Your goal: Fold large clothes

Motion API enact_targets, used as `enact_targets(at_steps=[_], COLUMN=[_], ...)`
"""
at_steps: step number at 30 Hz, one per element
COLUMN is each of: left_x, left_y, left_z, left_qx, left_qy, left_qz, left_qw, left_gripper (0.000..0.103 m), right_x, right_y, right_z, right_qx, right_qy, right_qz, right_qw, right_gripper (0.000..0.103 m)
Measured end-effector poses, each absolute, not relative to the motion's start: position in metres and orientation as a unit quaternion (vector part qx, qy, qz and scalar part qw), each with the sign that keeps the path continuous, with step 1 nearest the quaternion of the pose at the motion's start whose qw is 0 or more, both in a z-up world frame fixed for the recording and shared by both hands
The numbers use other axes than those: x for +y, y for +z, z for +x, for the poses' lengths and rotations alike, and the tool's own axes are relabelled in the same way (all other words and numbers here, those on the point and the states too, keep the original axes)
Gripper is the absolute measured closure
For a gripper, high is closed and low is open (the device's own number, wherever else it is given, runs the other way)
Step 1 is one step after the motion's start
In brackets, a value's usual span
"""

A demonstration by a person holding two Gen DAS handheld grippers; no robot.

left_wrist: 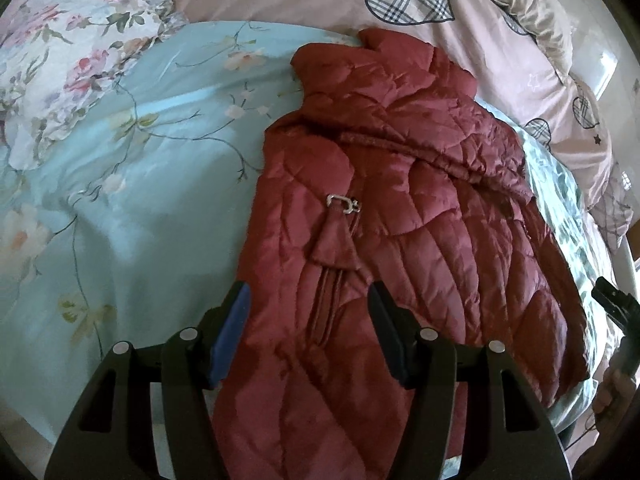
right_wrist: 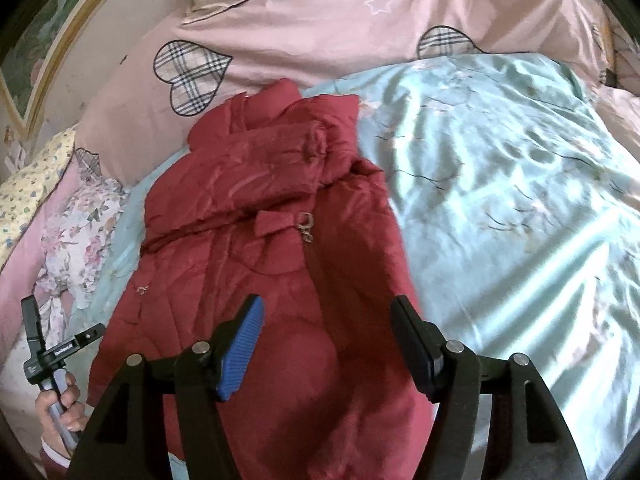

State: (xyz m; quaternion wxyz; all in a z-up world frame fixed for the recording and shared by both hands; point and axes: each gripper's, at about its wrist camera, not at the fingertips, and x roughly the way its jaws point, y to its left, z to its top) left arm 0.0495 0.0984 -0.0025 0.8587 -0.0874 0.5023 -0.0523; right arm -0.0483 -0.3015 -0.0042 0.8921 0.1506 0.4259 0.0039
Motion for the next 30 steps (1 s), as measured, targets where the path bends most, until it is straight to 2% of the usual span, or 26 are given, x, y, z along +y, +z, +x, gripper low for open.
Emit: enact_targets(at_steps=[30], left_x=[0.119], left_y=[-0.038], left_z=[0.003], left_qx=[0.555], left_qy=[-0.082], left_qz=[-0.103], left_qw=[0.822], left_gripper=[0.039], right_x=[-0.308], right_y=[-0.051], right_z=[-0.099], right_qx=[0.480], right_qy=[0.015], right_qz=[0.175], right_qw=[0.860], right_gripper=[0.034])
